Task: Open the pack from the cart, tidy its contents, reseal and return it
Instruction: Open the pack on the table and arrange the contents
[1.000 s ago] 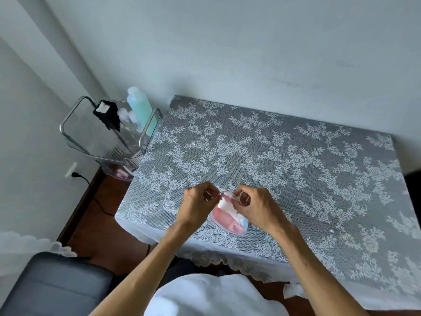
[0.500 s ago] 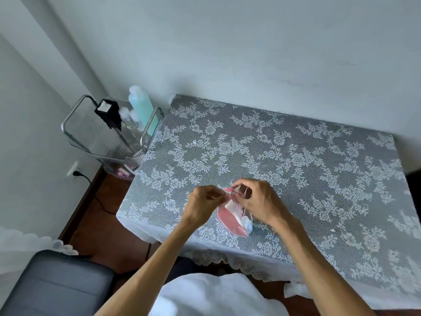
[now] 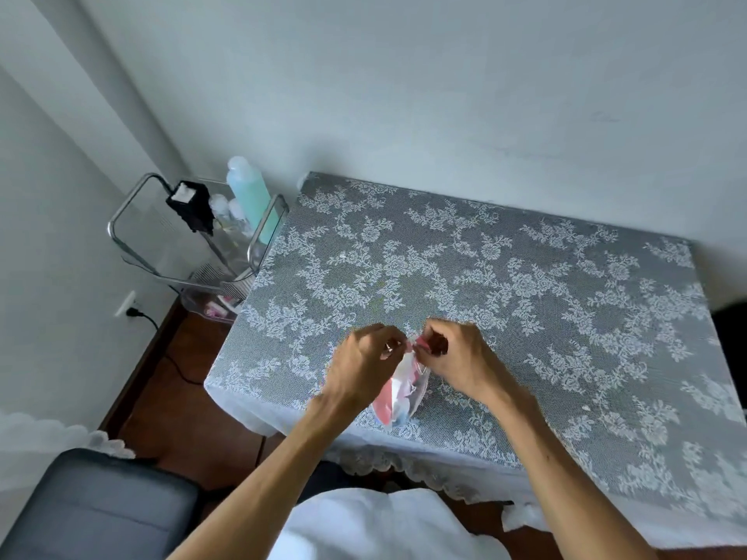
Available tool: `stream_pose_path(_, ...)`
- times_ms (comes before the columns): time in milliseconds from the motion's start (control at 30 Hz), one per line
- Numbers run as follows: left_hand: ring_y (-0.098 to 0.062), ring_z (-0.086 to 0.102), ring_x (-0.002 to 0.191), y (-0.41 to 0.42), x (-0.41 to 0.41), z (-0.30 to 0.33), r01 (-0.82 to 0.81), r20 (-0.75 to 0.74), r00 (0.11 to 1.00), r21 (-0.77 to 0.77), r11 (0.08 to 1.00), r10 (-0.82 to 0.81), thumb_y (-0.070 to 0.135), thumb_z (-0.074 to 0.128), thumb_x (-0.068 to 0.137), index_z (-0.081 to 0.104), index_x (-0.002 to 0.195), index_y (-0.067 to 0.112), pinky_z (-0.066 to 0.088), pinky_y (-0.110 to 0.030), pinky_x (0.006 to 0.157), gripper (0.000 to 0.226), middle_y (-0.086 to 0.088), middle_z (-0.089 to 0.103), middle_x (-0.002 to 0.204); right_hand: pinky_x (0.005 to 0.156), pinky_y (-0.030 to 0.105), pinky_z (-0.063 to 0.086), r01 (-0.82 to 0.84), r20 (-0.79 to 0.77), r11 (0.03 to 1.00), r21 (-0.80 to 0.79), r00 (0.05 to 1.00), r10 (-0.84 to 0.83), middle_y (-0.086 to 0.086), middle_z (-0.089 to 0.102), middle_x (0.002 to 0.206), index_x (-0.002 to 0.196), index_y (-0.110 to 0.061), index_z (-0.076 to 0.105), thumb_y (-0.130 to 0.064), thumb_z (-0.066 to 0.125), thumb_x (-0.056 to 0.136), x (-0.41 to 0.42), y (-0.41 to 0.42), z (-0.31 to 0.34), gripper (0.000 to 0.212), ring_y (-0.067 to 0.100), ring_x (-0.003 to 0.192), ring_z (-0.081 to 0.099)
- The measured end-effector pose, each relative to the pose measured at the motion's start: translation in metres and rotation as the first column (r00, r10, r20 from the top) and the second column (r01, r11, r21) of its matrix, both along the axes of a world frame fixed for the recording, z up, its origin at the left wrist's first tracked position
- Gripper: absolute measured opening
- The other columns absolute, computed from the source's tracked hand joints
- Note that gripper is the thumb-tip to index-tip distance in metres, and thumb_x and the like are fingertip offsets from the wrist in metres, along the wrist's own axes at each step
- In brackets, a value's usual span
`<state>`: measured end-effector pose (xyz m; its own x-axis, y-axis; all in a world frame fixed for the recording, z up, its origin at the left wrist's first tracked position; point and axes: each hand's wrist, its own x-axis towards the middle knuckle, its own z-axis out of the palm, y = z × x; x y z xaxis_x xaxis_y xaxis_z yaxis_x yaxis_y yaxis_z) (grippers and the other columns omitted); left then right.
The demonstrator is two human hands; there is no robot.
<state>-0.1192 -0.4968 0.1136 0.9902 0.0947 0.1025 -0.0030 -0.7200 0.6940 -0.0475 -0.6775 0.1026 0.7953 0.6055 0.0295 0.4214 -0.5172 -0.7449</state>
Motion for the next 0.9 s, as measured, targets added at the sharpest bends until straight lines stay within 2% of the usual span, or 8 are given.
stream_pose_path(167,-0.01,0.072,0.075,0.005,-0.006,-0.007,-0.094,-0.189,0.979,-0.067,0.993,0.08,0.029,0.074,0.085,0.075,0.096,0.022,0.06,-0.033,0.064,0.013,0.004,0.078,0.09,0.058,0.019,0.058,0.06,-0.063,0.997,-0.044,0.996,-0.063,-0.009,0.068,0.086,0.093,-0.024,0.06,-0.027,0.07,0.084,-0.001,-0.007,-0.005,0.014,0.001,0.069,0.067)
stream_pose_path(267,-0.014,0.072,0.074,0.004,-0.004,-0.005,-0.046,-0.165,0.985,0.043,0.998,0.052,0.028,0.072,0.087,0.074,0.091,0.025,0.058,-0.035,0.062,0.005,0.004,0.077,0.084,0.064,0.025,0.06,0.031,0.009,0.991,-0.131,1.0,-0.03,-0.01,0.066,0.098,0.117,-0.027,0.06,-0.036,0.068,0.086,0.0,-0.012,-0.001,0.033,0.004,0.078,0.068)
stream_pose_path(367,-0.014,0.072,0.076,0.004,0.003,-0.002,0.052,-0.146,0.989,0.125,0.991,-0.033,0.025,0.07,0.089,0.074,0.092,0.026,0.059,-0.034,0.063,0.005,0.005,0.077,0.087,0.065,0.019,0.054,0.033,0.1,0.987,-0.158,0.995,-0.017,-0.009,0.061,0.099,0.123,-0.029,0.06,-0.035,0.069,0.085,0.006,-0.012,0.005,0.039,0.004,0.078,0.061)
stream_pose_path(433,-0.014,0.072,0.08,0.004,0.009,0.0,0.13,-0.153,0.982,0.147,0.981,-0.107,0.022,0.068,0.091,0.075,0.096,0.023,0.06,-0.035,0.067,0.008,0.004,0.077,0.094,0.064,0.013,0.049,0.005,0.134,0.98,-0.199,0.991,0.022,-0.009,0.058,0.098,0.115,-0.025,0.065,-0.03,0.071,0.084,0.008,-0.011,0.008,0.032,0.004,0.077,0.059)
stream_pose_path(500,-0.013,0.072,0.08,0.003,0.013,0.002,0.165,-0.136,0.98,0.173,0.971,-0.143,0.021,0.068,0.091,0.075,0.096,0.022,0.061,-0.035,0.067,0.009,0.003,0.077,0.096,0.068,0.019,0.054,-0.033,0.119,0.975,-0.218,0.991,0.06,-0.008,0.061,0.096,0.1,-0.018,0.069,-0.023,0.073,0.083,0.007,-0.012,0.008,0.018,0.005,0.079,0.06)
stream_pose_path(633,-0.01,0.07,0.076,-0.003,0.015,0.004,0.115,-0.127,0.988,0.219,0.969,-0.088,0.025,0.07,0.089,0.074,0.094,0.025,0.059,-0.03,0.062,0.006,0.005,0.077,0.094,0.062,0.016,0.053,0.049,0.056,0.985,-0.168,0.998,-0.04,-0.012,0.063,0.077,0.083,-0.014,0.069,-0.015,0.076,0.08,0.005,-0.014,0.002,0.008,-0.003,0.066,0.06)
stream_pose_path(800,-0.019,0.07,0.076,-0.006,0.009,-0.004,0.034,-0.459,0.888,0.125,0.992,0.028,0.044,0.077,0.077,0.063,0.107,0.022,0.052,-0.027,0.061,0.04,-0.003,0.074,0.091,0.051,0.021,0.055,0.18,-0.036,0.969,-0.171,0.981,-0.189,-0.012,0.066,0.068,0.066,-0.027,0.063,-0.019,0.082,0.074,0.005,-0.018,-0.002,0.022,-0.001,0.054,0.061)
stream_pose_path(900,-0.018,0.07,0.063,-0.008,0.008,-0.009,0.052,-0.543,0.839,0.02,0.998,-0.032,0.022,0.077,0.08,0.063,0.11,0.009,0.057,-0.026,0.05,0.036,-0.009,0.074,0.089,0.05,0.014,0.051,0.208,-0.04,0.96,-0.186,0.975,-0.219,-0.013,0.064,0.067,0.064,-0.028,0.06,-0.02,0.082,0.074,0.006,-0.021,-0.004,0.025,-0.001,0.054,0.059)
